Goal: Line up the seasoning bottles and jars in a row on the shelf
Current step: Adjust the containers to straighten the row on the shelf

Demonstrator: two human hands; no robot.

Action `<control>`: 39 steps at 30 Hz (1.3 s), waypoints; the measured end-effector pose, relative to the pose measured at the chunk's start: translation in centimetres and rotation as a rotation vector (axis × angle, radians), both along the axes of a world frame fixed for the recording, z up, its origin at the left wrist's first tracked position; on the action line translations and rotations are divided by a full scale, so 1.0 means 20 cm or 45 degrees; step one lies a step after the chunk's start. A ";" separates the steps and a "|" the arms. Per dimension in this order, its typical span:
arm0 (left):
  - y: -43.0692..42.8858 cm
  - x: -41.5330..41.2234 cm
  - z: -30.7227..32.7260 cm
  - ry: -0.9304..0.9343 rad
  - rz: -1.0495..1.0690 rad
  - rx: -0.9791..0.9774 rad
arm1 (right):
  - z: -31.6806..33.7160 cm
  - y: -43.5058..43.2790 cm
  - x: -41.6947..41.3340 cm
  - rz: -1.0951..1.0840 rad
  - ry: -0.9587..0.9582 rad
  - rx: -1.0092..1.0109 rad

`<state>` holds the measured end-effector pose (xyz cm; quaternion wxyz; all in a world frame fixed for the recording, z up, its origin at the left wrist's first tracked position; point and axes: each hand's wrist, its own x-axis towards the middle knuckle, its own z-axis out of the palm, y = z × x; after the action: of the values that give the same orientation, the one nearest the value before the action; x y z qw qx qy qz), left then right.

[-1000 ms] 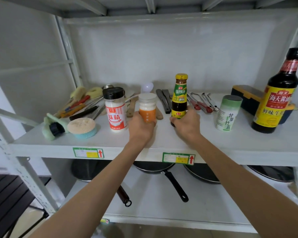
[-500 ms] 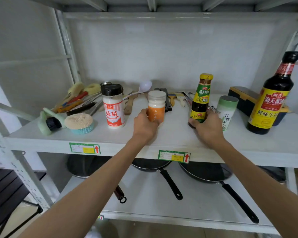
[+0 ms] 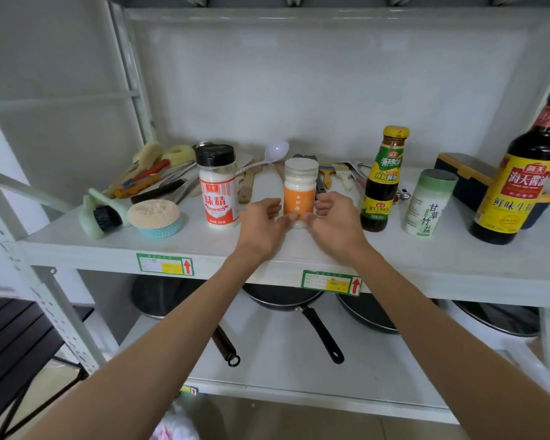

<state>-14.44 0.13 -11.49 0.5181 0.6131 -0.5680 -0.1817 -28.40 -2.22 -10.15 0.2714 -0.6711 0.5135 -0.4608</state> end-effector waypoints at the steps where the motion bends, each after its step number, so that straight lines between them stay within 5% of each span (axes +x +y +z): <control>1: 0.00 0.01 -0.01 -0.003 0.008 -0.007 | -0.02 -0.02 0.01 0.003 -0.040 -0.005; 39: 0.04 -0.01 -0.04 -0.143 0.093 -0.070 | -0.09 -0.08 -0.03 0.163 -0.176 0.062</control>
<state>-14.66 0.90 -12.36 0.5084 0.6282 -0.5781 -0.1124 -29.01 -3.77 -11.87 0.3513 -0.6623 0.4607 -0.4751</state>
